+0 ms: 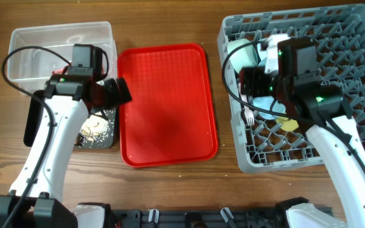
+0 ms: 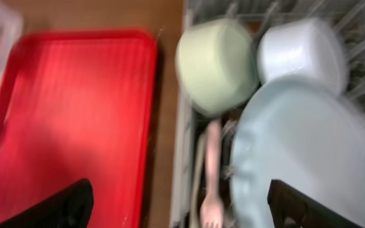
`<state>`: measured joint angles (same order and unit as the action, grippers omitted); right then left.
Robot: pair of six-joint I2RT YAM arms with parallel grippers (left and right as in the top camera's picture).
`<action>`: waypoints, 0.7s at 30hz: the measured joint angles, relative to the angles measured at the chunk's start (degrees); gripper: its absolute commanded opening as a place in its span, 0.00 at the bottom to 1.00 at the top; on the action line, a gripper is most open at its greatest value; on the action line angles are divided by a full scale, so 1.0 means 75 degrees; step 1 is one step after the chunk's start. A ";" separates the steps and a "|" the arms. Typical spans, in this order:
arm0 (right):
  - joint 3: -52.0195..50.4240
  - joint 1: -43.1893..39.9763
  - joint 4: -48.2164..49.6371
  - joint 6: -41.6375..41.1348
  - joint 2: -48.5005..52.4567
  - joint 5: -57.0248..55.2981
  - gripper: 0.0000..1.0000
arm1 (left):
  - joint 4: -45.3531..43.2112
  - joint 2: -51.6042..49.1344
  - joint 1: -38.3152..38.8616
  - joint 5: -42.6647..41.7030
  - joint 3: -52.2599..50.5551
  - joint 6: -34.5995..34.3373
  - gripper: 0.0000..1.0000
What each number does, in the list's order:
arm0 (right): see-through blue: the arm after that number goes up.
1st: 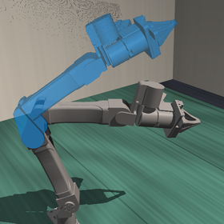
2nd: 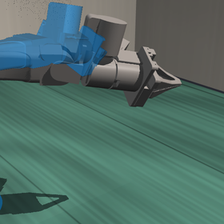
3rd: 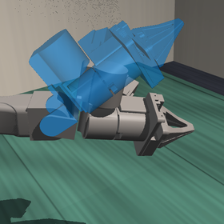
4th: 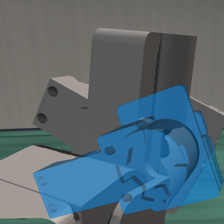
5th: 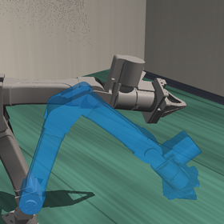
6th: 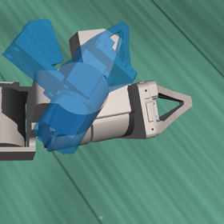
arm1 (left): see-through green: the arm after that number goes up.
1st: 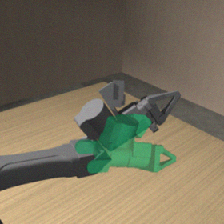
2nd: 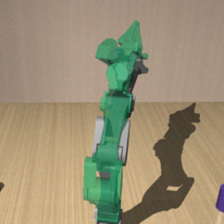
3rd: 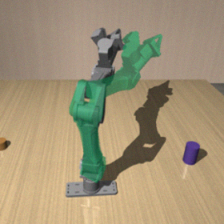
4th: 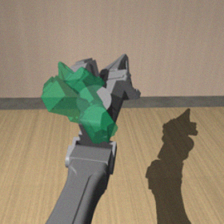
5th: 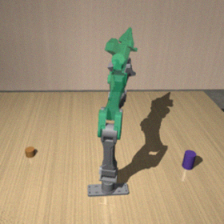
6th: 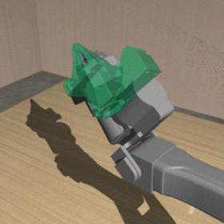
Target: Sort waste into correct bins and load items into the dishwasher rack
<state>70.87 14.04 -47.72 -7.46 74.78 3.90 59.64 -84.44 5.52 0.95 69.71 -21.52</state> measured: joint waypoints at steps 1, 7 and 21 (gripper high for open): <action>-0.0003 0.0000 -0.0230 0.0000 0.0000 0.0169 0.89 | 0.0297 0.0000 0.0044 -0.0026 0.0000 0.0020 1.00; -0.1160 0.0000 -0.0052 -0.0312 -0.0641 0.0711 0.89 | 0.0420 0.0510 0.0396 -0.0140 -0.0708 0.0119 0.98; -0.3768 -0.0009 0.0472 -0.0425 -0.5292 0.0761 1.00 | -0.1559 0.7050 0.1309 -0.0198 -0.3075 0.0122 1.00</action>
<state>42.61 13.98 -44.18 -10.66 35.09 9.61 47.94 -31.57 15.33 -0.54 46.65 -20.60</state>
